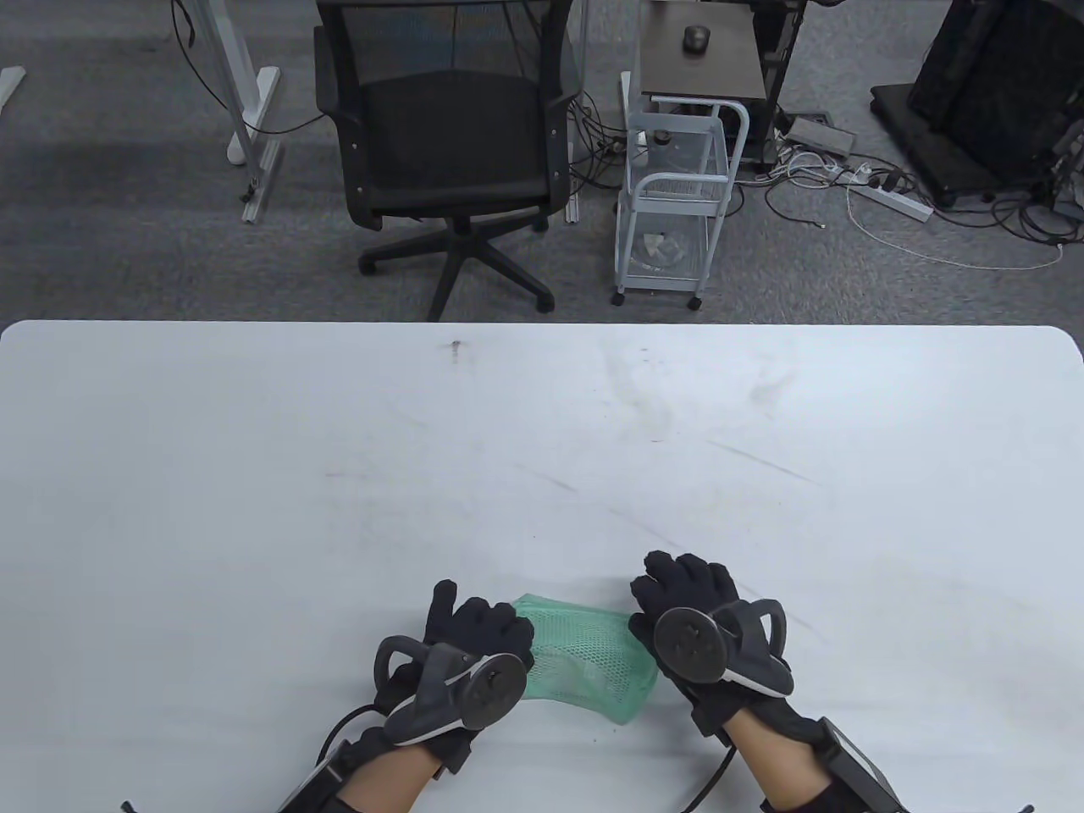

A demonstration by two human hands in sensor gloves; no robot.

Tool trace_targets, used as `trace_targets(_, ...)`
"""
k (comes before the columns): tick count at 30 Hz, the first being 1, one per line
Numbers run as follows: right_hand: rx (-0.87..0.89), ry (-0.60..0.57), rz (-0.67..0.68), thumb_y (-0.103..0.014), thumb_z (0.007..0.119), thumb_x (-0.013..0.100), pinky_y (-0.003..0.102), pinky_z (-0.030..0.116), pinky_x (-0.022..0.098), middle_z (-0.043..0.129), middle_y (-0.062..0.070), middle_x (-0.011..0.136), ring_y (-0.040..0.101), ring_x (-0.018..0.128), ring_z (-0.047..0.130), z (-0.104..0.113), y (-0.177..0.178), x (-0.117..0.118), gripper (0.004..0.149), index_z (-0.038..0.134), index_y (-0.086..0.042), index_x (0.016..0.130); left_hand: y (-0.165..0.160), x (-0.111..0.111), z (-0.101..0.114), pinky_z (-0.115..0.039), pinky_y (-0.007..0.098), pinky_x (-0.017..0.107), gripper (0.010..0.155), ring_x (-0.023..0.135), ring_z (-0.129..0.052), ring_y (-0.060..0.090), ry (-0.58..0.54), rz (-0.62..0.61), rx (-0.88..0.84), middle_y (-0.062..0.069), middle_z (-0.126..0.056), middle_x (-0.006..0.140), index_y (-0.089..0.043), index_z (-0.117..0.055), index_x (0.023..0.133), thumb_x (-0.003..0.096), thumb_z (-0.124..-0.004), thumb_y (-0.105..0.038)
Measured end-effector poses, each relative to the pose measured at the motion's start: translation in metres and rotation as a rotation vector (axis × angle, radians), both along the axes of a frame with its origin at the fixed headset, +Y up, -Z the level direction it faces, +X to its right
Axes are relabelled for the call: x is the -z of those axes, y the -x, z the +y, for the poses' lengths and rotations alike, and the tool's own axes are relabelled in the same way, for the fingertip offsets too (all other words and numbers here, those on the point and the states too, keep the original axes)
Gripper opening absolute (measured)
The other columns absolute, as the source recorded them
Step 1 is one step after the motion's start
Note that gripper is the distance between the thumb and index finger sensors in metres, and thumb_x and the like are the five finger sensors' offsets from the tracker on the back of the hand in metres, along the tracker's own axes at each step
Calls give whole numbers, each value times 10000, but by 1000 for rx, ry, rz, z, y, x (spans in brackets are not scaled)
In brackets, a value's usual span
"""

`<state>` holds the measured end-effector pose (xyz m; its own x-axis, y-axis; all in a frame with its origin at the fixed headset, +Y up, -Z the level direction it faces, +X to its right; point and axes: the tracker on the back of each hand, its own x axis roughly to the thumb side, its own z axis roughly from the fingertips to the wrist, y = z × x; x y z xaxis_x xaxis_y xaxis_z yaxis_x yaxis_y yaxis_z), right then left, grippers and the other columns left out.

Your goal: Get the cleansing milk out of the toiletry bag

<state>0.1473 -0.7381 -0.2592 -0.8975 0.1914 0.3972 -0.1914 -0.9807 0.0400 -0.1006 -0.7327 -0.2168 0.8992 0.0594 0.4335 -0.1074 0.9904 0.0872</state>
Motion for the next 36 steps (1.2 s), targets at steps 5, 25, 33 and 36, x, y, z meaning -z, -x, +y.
trace_targets(5,10,136,-29,-316,888,529,773,529,636,686,320,1111,692,904,682,-16,-8,11,527,823,-18,959,0,0,0,-581,692,738,430,836,-1010,385,8,6,13,40,-1024,920,-229,-978,836,446,-961,-408)
trace_targets(25,-114,216,15,-258,911,517,782,514,636,642,327,1131,704,920,646,-47,7,17,504,825,-19,951,-2,1,-1,-581,689,740,434,844,-1004,382,12,4,45,39,-1020,927,-231,-976,839,444,-962,-411)
trace_targets(33,-146,178,10,-227,921,507,775,535,633,680,311,1114,692,914,671,-49,13,16,422,879,12,852,-4,1,-2,-578,689,741,437,845,-1003,385,19,1,53,37,-1018,929,-233,-974,842,444,-962,-413)
trace_targets(36,-141,167,13,-224,929,503,776,535,634,686,305,1112,690,915,672,-49,13,16,407,894,15,829,-4,1,-3,-579,689,741,438,845,-1002,385,20,2,50,37,-1018,929,-233,-974,841,444,-959,-417)
